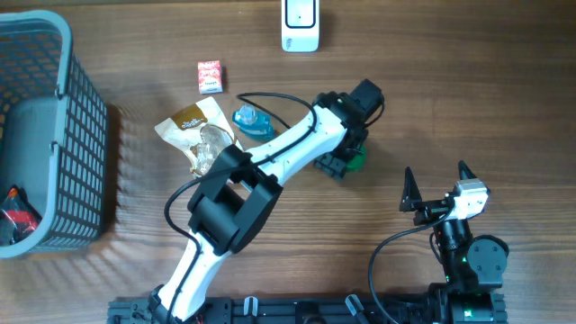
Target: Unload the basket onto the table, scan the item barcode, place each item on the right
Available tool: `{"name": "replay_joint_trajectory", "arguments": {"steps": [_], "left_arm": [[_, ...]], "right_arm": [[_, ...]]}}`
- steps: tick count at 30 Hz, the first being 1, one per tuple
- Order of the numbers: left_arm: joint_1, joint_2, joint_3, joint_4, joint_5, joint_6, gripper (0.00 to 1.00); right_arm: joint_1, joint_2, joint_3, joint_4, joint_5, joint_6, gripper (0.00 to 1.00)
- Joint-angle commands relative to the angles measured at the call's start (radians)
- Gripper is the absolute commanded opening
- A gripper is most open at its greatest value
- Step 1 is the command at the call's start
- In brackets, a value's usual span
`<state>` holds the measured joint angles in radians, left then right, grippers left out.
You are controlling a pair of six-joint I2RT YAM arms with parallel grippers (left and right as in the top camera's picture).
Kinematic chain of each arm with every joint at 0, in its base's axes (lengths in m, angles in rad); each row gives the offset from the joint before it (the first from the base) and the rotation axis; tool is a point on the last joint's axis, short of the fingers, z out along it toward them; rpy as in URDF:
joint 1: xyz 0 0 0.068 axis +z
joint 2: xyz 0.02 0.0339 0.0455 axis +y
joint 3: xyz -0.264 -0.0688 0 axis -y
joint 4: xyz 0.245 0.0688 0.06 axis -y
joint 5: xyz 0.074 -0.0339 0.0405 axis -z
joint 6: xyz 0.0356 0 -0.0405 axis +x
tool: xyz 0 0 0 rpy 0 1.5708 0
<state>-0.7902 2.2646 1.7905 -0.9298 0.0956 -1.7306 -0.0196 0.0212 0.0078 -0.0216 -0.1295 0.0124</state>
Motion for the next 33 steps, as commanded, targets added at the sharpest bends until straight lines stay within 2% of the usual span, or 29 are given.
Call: {"name": "replay_joint_trajectory", "arguments": {"steps": [1,5,6,10,13,15,19,20,22,24,25,27,28,29,31,32,33], "left_arm": [[0.002,0.009,-0.005,0.016,-0.020,-0.024,1.00],[0.003,0.009,-0.005,0.079,-0.066,0.181,1.00],[0.011,0.009,-0.005,0.087,-0.076,0.264,1.00],[0.051,0.008,0.002,0.089,-0.114,0.411,1.00],[0.094,-0.001,0.072,0.081,-0.169,0.589,1.00],[0.116,-0.037,0.167,0.062,-0.177,0.752,1.00],[0.123,-0.159,0.403,-0.124,-0.296,1.010,1.00],[0.126,-0.197,0.453,-0.191,-0.358,1.052,1.00],[0.170,-0.312,0.539,-0.365,-0.547,1.053,1.00],[0.281,-0.447,0.570,-0.463,-0.558,1.042,1.00],[0.385,-0.531,0.570,-0.488,-0.558,1.040,1.00],[0.636,-0.646,0.570,-0.542,-0.540,1.011,1.00],[0.863,-0.690,0.570,-0.606,-0.465,1.012,1.00],[0.997,-0.696,0.570,-0.642,-0.411,1.026,1.00],[1.190,-0.686,0.563,-0.684,-0.322,1.155,1.00],[1.300,-0.669,0.541,-0.683,-0.232,1.340,1.00],[1.346,-0.663,0.523,-0.683,-0.173,1.456,1.00]], "right_arm": [[-0.001,-0.005,0.009,0.005,0.006,-0.011,1.00],[-0.001,-0.005,0.009,0.005,0.006,-0.012,1.00],[-0.001,-0.005,0.009,0.005,0.006,-0.012,1.00],[-0.001,-0.005,0.009,0.005,0.006,-0.012,1.00],[-0.001,-0.005,0.009,0.005,0.006,-0.012,1.00],[-0.001,-0.005,0.009,0.005,0.006,-0.012,1.00],[-0.001,-0.005,0.009,0.005,0.006,-0.012,1.00],[-0.001,-0.005,0.009,0.005,0.006,-0.012,1.00],[-0.001,-0.005,0.009,0.005,0.006,-0.012,1.00],[-0.001,-0.005,0.009,0.005,0.006,-0.012,1.00],[-0.001,-0.005,0.009,0.005,0.006,-0.012,1.00],[-0.001,-0.005,0.009,0.005,0.006,-0.012,1.00],[-0.001,-0.005,0.009,0.005,0.006,-0.012,1.00],[-0.001,-0.005,0.009,0.005,0.006,-0.011,1.00],[-0.001,-0.005,0.009,0.005,0.006,-0.012,1.00],[-0.001,-0.005,0.009,0.005,0.006,-0.012,1.00],[-0.001,-0.005,0.009,0.005,0.006,-0.011,1.00]]}}
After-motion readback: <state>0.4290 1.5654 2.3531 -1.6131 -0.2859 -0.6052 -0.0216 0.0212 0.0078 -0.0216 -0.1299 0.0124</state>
